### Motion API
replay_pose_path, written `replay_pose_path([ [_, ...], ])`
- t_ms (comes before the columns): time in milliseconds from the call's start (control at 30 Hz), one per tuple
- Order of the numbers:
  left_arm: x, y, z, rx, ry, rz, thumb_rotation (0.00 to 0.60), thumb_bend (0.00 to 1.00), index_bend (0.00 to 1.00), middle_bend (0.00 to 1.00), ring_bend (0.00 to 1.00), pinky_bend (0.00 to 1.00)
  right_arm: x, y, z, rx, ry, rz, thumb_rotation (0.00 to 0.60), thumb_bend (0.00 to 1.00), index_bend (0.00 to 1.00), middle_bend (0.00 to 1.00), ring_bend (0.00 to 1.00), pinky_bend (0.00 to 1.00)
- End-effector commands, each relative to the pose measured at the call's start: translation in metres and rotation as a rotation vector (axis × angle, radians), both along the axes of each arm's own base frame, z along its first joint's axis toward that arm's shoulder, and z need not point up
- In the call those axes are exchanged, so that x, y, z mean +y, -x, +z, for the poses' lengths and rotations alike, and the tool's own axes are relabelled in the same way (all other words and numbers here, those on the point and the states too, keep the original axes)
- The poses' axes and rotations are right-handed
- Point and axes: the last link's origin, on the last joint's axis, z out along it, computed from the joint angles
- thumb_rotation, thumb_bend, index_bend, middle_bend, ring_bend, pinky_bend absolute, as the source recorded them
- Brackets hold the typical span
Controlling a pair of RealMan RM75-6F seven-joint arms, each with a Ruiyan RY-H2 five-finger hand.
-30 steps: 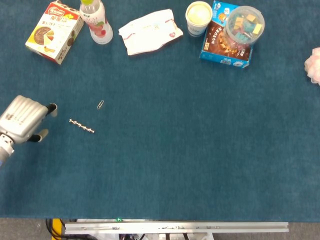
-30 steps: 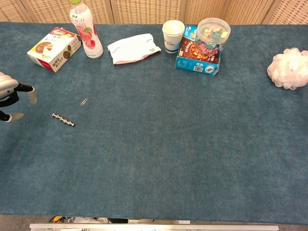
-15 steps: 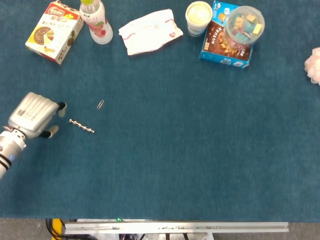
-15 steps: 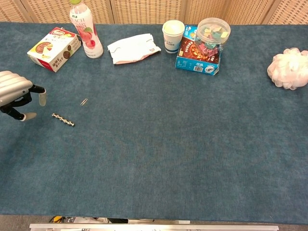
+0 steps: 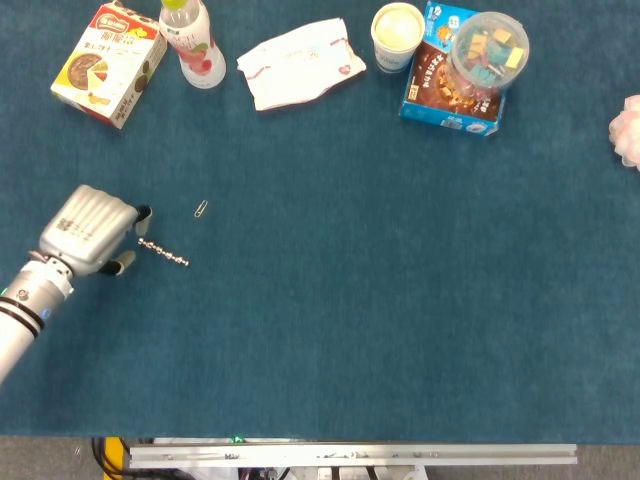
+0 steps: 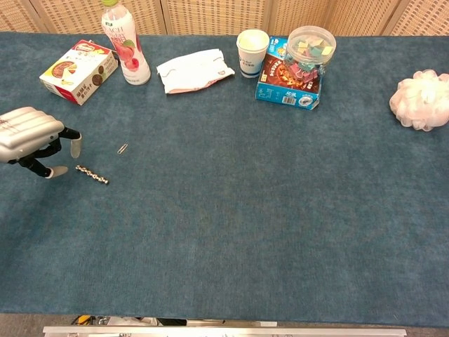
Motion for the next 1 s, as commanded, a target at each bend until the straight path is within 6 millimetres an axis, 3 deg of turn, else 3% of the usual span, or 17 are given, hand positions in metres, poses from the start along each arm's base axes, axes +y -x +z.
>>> replay_pose_path([
  [33,-0.001,-0.003,-0.004,0.000,0.004,-0.007,0.600,0.27,0.46,0.93,0.91,0.93,0.000,0.000,0.000,0.000,0.001,0.000,0.600,0.32,0.30,0.37,0.32,0.41],
  [1000,-0.014,-0.020,-0.040,0.013,0.050,-0.022,0.600,0.27,0.46,0.93,0.91,0.93,0.001,0.006,0.001,-0.007,0.000,-0.016,0.600,0.32,0.30,0.37,0.32,0.41],
])
